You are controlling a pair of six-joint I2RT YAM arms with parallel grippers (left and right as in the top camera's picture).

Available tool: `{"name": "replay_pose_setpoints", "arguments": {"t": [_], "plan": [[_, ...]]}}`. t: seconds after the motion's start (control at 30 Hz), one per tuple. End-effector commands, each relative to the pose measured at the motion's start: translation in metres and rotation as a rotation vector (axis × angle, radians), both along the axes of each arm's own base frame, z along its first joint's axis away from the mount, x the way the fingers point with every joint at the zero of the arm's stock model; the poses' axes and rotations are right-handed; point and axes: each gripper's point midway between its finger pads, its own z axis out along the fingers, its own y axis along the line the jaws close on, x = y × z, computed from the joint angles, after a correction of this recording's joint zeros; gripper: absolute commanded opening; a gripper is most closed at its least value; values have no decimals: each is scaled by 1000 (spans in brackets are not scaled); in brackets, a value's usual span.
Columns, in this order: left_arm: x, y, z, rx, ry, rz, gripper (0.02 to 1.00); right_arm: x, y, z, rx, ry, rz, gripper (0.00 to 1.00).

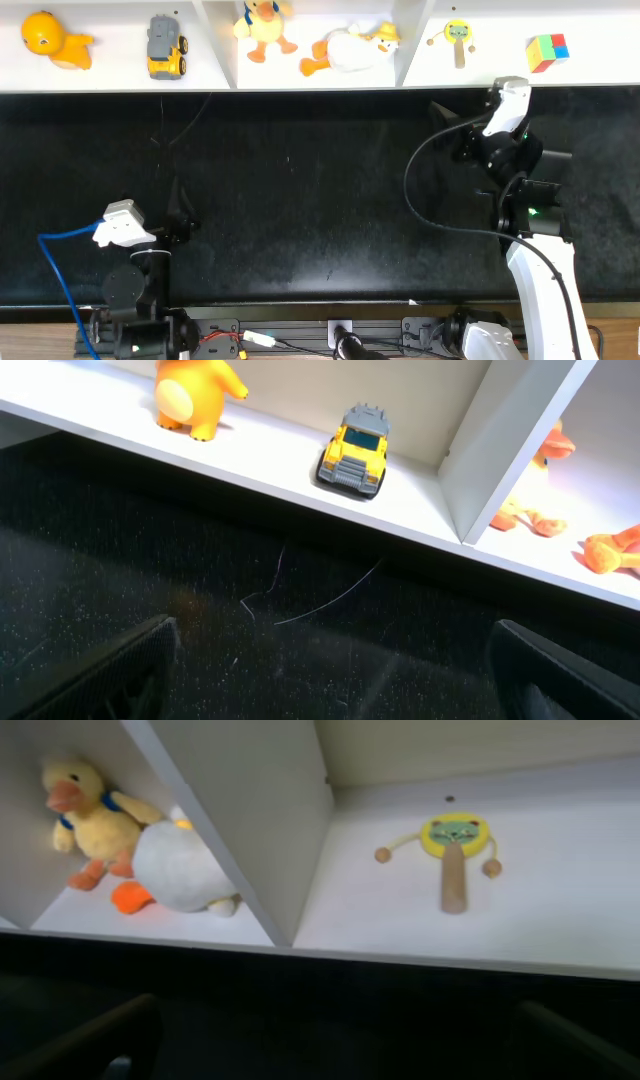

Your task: Store Toys

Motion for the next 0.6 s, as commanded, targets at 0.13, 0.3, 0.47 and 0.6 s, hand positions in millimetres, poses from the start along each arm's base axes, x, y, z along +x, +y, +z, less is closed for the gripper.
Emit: {"name": "replay_pose_setpoints", "arguments": {"t": [0.13, 0.3, 0.47, 0.6], "plan": [[0, -4, -1, 19, -6, -19, 998, 4, -8, 1, -48, -23, -38, 996], [0, -4, -1, 19, -6, -19, 998, -2, -9, 3, -118, -55, -37, 993], [0, -4, -1, 19, -6, -19, 998, -24, -2, -1, -163, -151, -83, 993], [0, -4, -1, 19, -6, -19, 998, -53, 4, -3, -149, -290, -151, 993]]}}
